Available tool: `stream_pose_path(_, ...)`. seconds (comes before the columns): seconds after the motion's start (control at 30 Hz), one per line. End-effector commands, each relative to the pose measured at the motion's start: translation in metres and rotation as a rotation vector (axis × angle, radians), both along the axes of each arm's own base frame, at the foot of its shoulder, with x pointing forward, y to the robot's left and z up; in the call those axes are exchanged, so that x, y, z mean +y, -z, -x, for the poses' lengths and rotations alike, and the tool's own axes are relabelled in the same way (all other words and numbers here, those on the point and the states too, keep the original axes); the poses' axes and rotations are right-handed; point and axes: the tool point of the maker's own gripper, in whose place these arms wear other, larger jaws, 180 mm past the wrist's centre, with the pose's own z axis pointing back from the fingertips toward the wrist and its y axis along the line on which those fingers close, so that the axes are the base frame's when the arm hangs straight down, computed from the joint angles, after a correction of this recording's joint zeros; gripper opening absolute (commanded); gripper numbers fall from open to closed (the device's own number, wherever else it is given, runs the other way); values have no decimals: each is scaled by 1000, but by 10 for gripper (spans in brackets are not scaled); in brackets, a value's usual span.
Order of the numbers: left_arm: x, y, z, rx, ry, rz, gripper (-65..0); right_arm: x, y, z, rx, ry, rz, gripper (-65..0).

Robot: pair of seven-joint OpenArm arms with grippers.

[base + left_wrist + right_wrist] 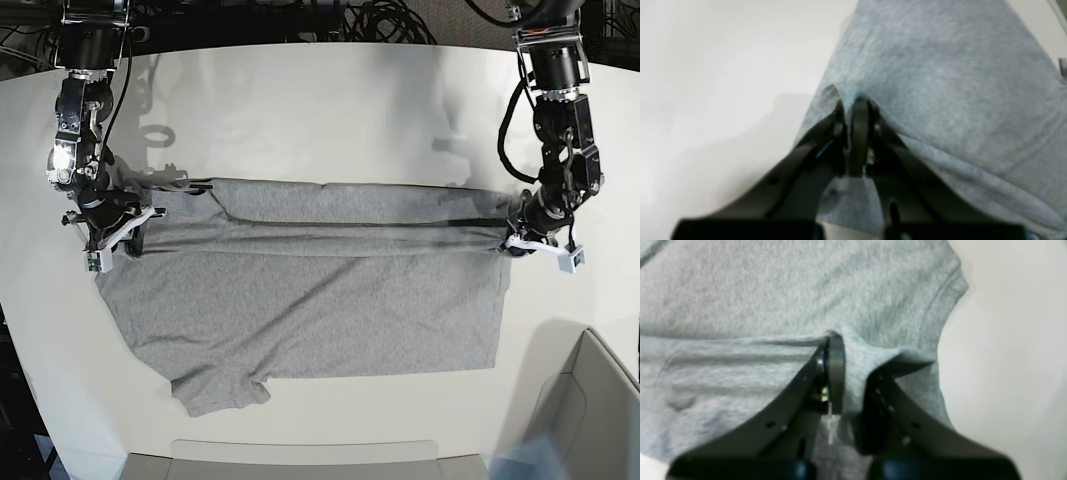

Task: Fold the T-shirt properly
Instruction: 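Lift the shoulder edge and fold it over toward the hem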

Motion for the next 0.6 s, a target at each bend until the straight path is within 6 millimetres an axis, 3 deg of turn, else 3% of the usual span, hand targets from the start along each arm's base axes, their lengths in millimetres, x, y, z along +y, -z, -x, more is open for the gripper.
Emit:
stream_pose_path(0.0,15,-22,-15,-79,-24,-53,-650,-8,-20,-16,-73,8,17,-650)
stream_pose_path(0.17,20,-15,-13,-68,-40,-54,-650,-12,-21,-31,-79,24,5,-650)
stream_pose_path(0.27,23,-6,-10,-44,-53,-46,-650,-7,-16,-38,-65,9,1,-650)
stream_pose_path(0.4,22,-9,-13,-49,-50,-42,-638,-1,-16,-41,-57,-24,20,-650)
stream_pose_path(0.5,22,-9,-12,-48,-51,-42,-536,1,-18,-42,-60,-36,29,-536)
stream_pose_path(0.57,19,-20,-17,-77,-42,-52,-479,1,-26,-44,-83,-39,31,-446)
